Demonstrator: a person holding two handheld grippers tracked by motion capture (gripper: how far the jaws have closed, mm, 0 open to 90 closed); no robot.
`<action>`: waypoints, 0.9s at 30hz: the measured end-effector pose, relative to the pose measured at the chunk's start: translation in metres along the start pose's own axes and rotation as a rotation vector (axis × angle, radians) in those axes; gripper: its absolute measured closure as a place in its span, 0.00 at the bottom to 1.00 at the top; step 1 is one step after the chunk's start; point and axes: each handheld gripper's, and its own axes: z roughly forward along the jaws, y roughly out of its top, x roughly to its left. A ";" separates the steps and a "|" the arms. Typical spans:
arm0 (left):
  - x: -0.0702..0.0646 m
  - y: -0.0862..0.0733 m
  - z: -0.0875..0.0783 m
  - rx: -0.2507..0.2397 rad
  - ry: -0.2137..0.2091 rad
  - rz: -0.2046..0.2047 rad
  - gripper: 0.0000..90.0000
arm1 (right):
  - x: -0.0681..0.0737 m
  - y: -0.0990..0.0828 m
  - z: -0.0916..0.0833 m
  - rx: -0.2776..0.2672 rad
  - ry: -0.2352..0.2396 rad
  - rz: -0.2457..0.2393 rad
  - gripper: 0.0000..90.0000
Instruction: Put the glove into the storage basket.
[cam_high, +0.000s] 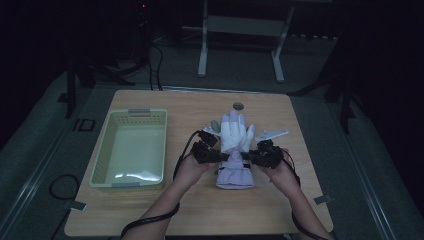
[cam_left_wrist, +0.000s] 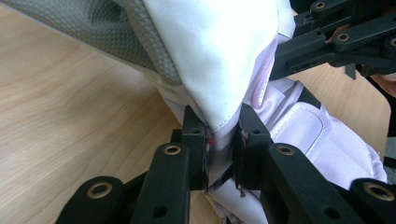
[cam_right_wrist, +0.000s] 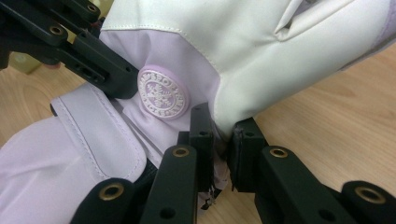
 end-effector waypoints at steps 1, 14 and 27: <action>-0.001 0.001 -0.003 -0.001 0.005 0.006 0.86 | 0.003 0.002 -0.001 0.000 -0.009 -0.007 0.91; 0.002 0.003 -0.046 0.021 0.005 0.055 0.86 | 0.028 0.023 -0.010 -0.054 0.041 -0.071 0.91; 0.007 0.003 -0.088 0.004 0.044 0.074 0.86 | 0.053 0.051 -0.011 -0.084 0.069 -0.110 0.91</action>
